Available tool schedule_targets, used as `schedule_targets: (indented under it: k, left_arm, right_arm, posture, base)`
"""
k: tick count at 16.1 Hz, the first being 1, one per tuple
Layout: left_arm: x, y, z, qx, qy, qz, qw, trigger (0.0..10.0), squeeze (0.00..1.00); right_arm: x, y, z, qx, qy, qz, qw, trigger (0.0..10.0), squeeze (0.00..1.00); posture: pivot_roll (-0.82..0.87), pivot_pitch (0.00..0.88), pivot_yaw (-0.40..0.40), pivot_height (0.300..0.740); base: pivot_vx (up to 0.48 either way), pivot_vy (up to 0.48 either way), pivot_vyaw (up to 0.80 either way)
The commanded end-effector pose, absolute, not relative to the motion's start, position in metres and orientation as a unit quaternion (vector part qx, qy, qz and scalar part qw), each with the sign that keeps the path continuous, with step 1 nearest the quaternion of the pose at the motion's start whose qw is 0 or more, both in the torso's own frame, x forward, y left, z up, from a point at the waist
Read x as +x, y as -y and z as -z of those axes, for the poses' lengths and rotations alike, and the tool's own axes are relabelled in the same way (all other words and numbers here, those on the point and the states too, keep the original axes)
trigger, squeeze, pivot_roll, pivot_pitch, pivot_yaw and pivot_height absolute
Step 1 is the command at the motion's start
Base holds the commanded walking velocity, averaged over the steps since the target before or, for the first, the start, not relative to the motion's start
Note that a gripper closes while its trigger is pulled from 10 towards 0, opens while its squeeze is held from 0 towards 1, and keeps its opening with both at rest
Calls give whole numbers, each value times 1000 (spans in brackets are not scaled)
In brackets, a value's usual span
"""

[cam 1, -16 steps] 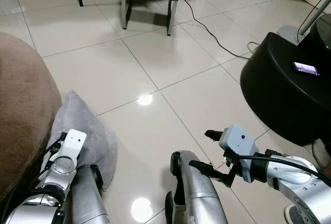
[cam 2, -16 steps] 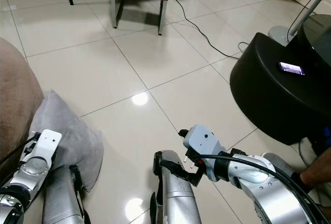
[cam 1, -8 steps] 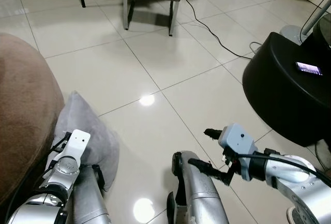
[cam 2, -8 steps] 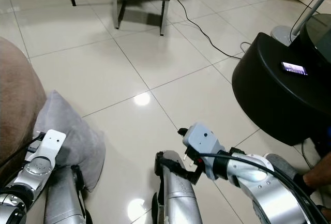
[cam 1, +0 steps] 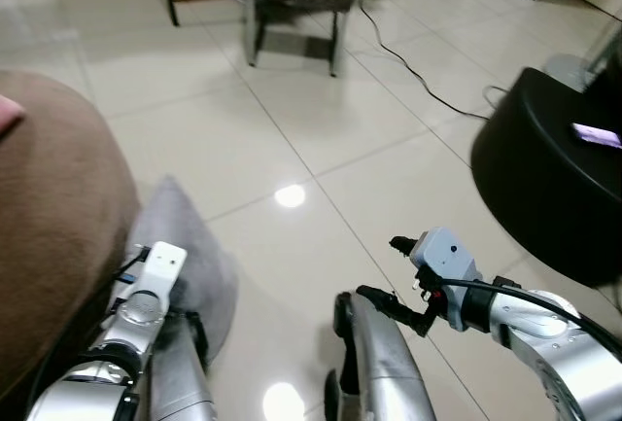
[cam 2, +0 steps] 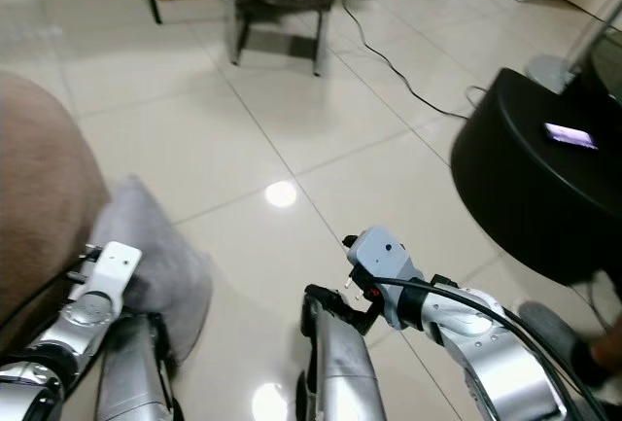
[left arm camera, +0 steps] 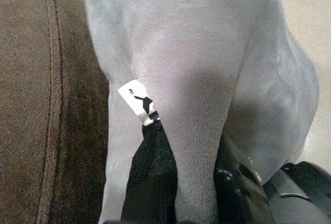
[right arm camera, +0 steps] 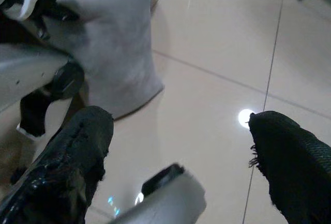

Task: Move the pillow to the sofa from floor

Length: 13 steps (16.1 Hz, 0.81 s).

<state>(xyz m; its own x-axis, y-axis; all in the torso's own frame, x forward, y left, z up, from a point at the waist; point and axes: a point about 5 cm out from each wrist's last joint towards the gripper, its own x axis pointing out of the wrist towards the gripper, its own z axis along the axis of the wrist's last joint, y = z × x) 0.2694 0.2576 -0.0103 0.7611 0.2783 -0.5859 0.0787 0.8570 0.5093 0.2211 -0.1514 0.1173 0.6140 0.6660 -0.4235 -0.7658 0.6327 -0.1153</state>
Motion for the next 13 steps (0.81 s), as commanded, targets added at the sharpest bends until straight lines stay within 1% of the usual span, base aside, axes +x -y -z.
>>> schedule_targets:
  k: [1, 5, 7, 8, 9, 10, 11, 12, 13]
  left_arm:
    - [271, -248, 13, 245, -341, -38, 907, 0, 0]
    - [285, -216, 8, 191, -303, 4, 934, 0, 0]
    - [303, -194, -10, 147, -237, 27, 960, 0, 0]
    - [313, -186, -25, 122, -189, 26, 974, 0, 0]
    - [315, -186, -31, 113, -174, 22, 978, 0, 0]
    - [317, -186, -46, 101, -132, 14, 986, 0, 0]
    - [315, -187, -58, 106, -106, 6, 989, 0, 0]
    - [312, -187, -68, 114, -87, -1, 990, 0, 0]
    - [310, -186, -81, 120, -58, -6, 991, 9686, 0]
  right_arm:
    - [224, 153, -117, -150, -168, -393, 891, 10000, 0]
    - [234, 155, -107, -135, -163, -344, 915, 10000, 0]
    - [238, 158, -100, -106, -153, -289, 939, 10000, 0]
    - [239, 156, -97, -91, -148, -265, 948, 10000, 0]
    - [240, 154, -95, -86, -146, -255, 952, 10000, 0]
    - [242, 149, -99, -54, -123, -231, 964, 10000, 0]
    - [241, 147, -104, -30, -108, -224, 968, 10000, 0]
    - [239, 147, -105, -24, -105, -223, 969, 10000, 0]
    - [238, 148, -104, -27, -103, -220, 970, 10000, 0]
  posture:
    - [-167, 0, -79, 536]
    - [-102, 0, -65, 536]
    - [-55, 0, -63, 536]
    - [-31, 0, -58, 536]
    - [-24, 0, -53, 536]
    - [-11, 0, -44, 540]
    - [1, 0, -45, 549]
    - [9, 0, -46, 559]
    - [13, 0, -45, 569]
  base:
    - [0, 0, 0]
    - [0, 0, 0]
    - [0, 0, 0]
    - [0, 0, 0]
    - [0, 0, 0]
    - [0, 0, 0]
    - [0, 0, 0]
    - [0, 0, 0]
    - [0, 0, 0]
